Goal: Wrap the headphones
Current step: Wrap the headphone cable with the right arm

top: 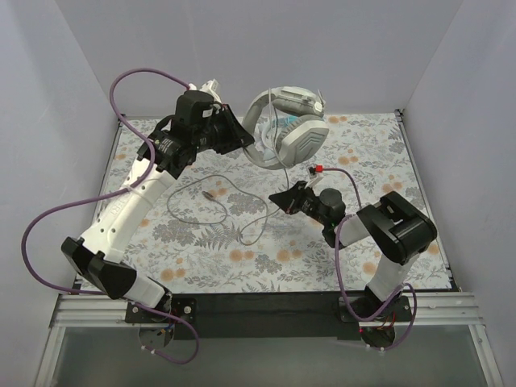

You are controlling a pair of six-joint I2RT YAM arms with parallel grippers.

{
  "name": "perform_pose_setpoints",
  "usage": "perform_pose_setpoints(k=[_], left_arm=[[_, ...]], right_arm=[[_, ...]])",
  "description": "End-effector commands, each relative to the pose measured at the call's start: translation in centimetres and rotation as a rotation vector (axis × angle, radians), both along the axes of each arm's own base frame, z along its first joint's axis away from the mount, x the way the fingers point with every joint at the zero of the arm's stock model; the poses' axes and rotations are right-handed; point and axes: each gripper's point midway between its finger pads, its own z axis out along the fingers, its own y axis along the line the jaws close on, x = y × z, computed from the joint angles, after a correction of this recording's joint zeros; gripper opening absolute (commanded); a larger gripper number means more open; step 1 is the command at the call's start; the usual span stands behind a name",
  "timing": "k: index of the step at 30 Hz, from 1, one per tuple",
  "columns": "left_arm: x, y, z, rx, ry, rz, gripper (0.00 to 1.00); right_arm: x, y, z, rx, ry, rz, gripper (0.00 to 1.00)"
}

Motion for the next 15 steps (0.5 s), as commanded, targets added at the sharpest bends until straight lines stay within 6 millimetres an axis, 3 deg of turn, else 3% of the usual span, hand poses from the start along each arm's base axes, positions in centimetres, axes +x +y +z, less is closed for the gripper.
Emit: perform_pose_setpoints(k=[1,7,9,10,11,13,15], left_arm=[[0.4,1.4,5.7,-0.115,-0.165,0.081,0.00],[2.6,3.5,5.0,-0.089,-0.188,0.186,0.00],[3.0,4.2,4.9,-0.080,-0.192,0.203,0.00],[3.3,4.8,4.9,-0.075,-0.197,0.218,0.00],[3.5,5.2,4.9,-0.071,-0.199,0.230,0.00],[4.0,6.1,4.9,-0.060,-0.203,0.246,0.00],[4.1,6.7,4.7,-0.046,-0.201,0.260,0.00]], right_arm=[[-1.5,1.0,4.4,0.010,-0.196,0.030,0.01],[-3.4,-0.1,2.9,-0.140,-0.143,0.018,0.01],[-3.8,-0.6,4.0,-0.144,-0.165,0.007,0.01],[-4.1,-1.0,3.3,-0.169,-0.149,0.005,0.01],[-4.4,-1.3,4.3,-0.161,-0.170,-0.003,0.01],[-4.7,-2.1,3.6,-0.194,-0.152,-0.021,0.01],[-4.9,-2.6,4.2,-0.201,-0.173,-0.036,0.01]])
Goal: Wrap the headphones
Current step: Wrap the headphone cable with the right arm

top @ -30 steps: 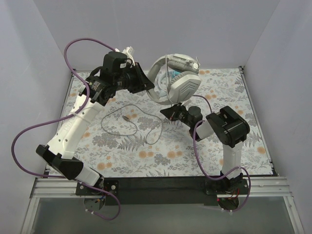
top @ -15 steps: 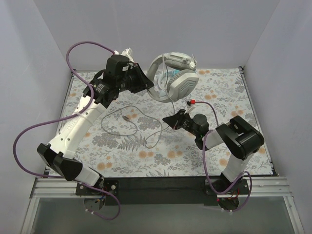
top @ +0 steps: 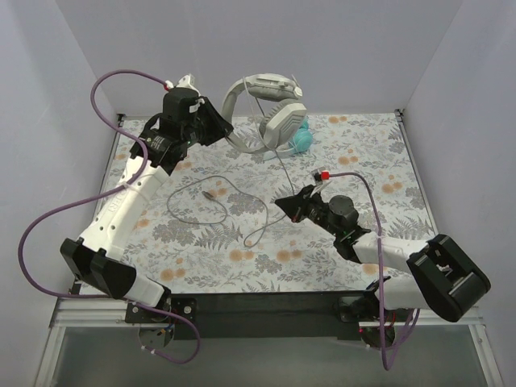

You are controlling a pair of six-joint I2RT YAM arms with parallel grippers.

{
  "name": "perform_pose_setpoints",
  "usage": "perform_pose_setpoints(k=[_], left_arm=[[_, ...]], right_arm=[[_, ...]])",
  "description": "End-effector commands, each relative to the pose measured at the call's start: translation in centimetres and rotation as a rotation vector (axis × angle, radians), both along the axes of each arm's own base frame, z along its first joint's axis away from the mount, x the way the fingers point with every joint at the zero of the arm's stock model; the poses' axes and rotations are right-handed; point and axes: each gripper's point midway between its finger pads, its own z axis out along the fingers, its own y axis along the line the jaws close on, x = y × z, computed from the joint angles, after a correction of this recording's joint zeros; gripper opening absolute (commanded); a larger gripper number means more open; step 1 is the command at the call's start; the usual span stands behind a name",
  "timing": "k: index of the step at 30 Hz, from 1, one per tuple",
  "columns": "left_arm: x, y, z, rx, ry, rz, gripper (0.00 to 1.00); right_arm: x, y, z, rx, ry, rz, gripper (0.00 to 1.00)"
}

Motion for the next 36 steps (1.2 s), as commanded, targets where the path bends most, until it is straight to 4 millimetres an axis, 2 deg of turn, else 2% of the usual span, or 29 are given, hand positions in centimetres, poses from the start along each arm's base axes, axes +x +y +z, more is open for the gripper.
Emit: perform_pose_setpoints(k=[1,9,10,12,13,14,15,16,25,26,27,28,29,36], left_arm=[[-0.4,2.2,5.4,-0.064,-0.151,0.050,0.00],[0.4,3.8,4.5,-0.041,-0.148,0.102,0.00],[0.6,4.0,4.4,-0.034,-0.151,0.115,0.00],[0.9,4.3,3.7,-0.018,-0.143,0.131,0.00],[1.1,4.6,3.6,-0.007,-0.147,0.151,0.00],[1.2,4.7,3.4,0.001,-0.145,0.157,0.00],[1.4,4.9,2.7,0.013,-0.136,0.167,0.00],[1.6,5.2,2.4,0.023,-0.136,0.178,0.00],[3.4,6.9,-2.5,0.135,-0.086,0.284,0.00],[3.5,7.1,-3.1,0.148,-0.080,0.293,0.00],[3.7,7.6,-3.5,0.166,-0.077,0.316,0.00],[3.9,7.8,-4.7,0.192,-0.057,0.321,0.00],[4.0,7.9,-5.2,0.201,-0.048,0.328,0.00],[4.3,8.3,-8.8,0.280,0.008,0.353,0.00]], right_arm=[[-0.3,-1.3,-1.5,-0.088,0.010,-0.045,0.01],[-2.5,-0.3,-2.6,-0.181,0.005,-0.007,0.01],[-2.8,-0.5,-3.3,-0.211,0.021,-0.013,0.01],[-2.9,-0.6,-2.9,-0.229,0.014,-0.034,0.01],[-3.0,-1.1,-3.7,-0.272,0.032,-0.047,0.01],[-3.0,-1.1,-3.5,-0.288,0.031,-0.052,0.01],[-3.0,-0.8,-2.8,-0.296,0.018,-0.062,0.01],[-3.4,-1.0,-3.5,-0.341,0.035,-0.059,0.01],[-4.3,-0.4,-2.9,-0.546,0.007,-0.062,0.01],[-4.1,-0.1,-2.0,-0.548,-0.010,-0.061,0.01],[-4.3,0.0,-1.7,-0.562,-0.020,-0.065,0.01],[-4.5,-0.2,-1.8,-0.593,-0.016,-0.062,0.01],[-4.4,0.2,-0.7,-0.590,-0.033,-0.063,0.01],[-4.3,0.5,0.6,-0.724,-0.080,-0.069,0.01]])
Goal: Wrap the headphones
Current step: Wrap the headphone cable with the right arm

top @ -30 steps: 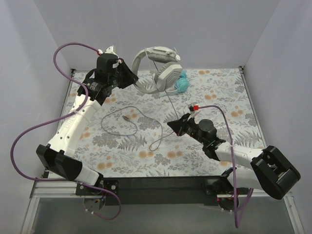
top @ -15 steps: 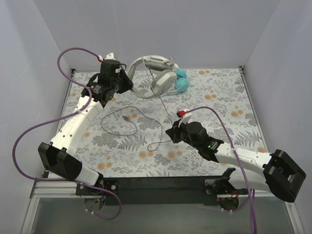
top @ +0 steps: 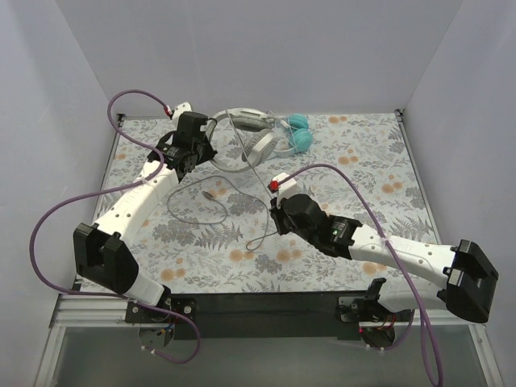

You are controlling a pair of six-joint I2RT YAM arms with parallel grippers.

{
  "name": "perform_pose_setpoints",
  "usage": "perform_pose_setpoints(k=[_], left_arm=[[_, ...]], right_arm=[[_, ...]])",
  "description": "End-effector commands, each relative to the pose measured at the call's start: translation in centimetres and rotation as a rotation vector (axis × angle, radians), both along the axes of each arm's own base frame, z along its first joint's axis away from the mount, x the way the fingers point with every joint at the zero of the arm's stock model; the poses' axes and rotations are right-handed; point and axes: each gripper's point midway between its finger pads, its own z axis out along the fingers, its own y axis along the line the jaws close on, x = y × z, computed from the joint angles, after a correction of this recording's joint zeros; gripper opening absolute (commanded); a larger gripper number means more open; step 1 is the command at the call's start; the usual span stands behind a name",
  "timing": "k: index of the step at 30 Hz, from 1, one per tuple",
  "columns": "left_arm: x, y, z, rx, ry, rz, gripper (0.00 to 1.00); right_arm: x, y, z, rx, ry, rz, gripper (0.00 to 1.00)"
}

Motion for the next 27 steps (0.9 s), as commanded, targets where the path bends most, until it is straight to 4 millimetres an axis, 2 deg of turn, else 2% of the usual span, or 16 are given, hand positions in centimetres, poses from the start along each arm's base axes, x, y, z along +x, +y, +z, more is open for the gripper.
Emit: perform_pose_setpoints(k=[1,12,19,23,24,25,27], left_arm=[[1.6,0.7,2.1,-0.003,-0.106,0.074,0.00],[0.0,-1.5,-2.2,0.214,-0.013,0.060,0.00],[-1.1,-2.8,-3.6,0.298,0.012,0.039,0.00],[-1.5,-3.5,-3.7,0.334,0.014,0.022,0.00],[-1.8,-3.9,-3.9,0.344,0.019,0.011,0.00],[-2.0,-4.1,-3.8,0.368,0.017,0.009,0.00],[-2.1,-4.2,-3.8,0.371,0.018,0.005,0.00]], right_arm=[[0.6,-0.8,0.6,-0.120,-0.045,-0.021,0.01],[3.3,-1.3,5.0,-0.219,-0.188,-0.107,0.01],[4.4,-1.6,7.1,-0.230,-0.244,-0.156,0.01],[5.0,-2.1,8.2,-0.246,-0.279,-0.200,0.01],[5.3,-2.2,8.6,-0.245,-0.288,-0.214,0.03],[5.6,-2.4,9.5,-0.237,-0.306,-0.234,0.11],[5.6,-2.3,9.8,-0.228,-0.310,-0.239,0.11]])
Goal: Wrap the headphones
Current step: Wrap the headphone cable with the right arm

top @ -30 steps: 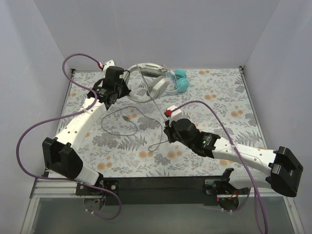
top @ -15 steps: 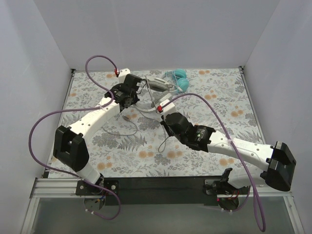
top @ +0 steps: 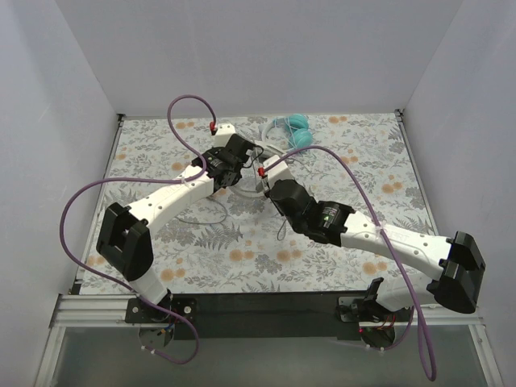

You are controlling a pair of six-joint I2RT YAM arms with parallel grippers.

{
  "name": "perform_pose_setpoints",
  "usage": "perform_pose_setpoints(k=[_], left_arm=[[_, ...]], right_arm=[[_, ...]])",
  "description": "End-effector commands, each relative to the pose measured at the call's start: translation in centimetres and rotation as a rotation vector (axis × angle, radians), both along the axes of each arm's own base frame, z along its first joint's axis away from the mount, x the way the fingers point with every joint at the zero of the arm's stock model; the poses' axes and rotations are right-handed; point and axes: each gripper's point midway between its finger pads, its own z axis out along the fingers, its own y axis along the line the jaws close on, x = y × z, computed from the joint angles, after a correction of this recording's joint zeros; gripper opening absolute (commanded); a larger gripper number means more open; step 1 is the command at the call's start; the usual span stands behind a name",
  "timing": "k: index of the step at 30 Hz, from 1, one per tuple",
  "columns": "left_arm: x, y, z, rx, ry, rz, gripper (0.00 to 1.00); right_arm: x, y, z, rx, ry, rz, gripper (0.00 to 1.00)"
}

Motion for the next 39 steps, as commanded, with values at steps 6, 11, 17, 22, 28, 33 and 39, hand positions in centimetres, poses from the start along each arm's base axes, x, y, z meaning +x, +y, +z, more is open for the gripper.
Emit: perform_pose_setpoints(k=[6,11,17,22,28,33,39], left_arm=[[0.4,-0.1,3.4,0.000,-0.096,0.026,0.00],[0.0,-0.7,3.5,0.007,-0.094,-0.002,0.00],[-0.4,-0.3,4.1,0.027,-0.097,-0.016,0.00],[-0.5,-0.1,5.0,0.046,-0.100,-0.030,0.00],[-0.9,0.2,5.8,0.069,-0.103,-0.053,0.00],[-1.0,0.3,6.4,0.085,-0.107,-0.070,0.00],[-1.2,0.4,7.2,0.099,-0.108,-0.092,0.00]], right_arm=[[1.5,0.0,7.0,0.190,-0.155,-0.085,0.13],[2.6,-0.4,8.7,0.255,-0.200,-0.119,0.12],[3.1,-1.9,9.6,0.276,-0.221,-0.152,0.13],[3.8,-3.7,10.6,0.312,-0.231,-0.166,0.16],[4.1,-4.6,10.9,0.329,-0.234,-0.168,0.18],[4.5,-4.9,11.1,0.319,-0.243,-0.173,0.19],[5.2,-6.7,11.6,0.285,-0.269,-0.182,0.21]])
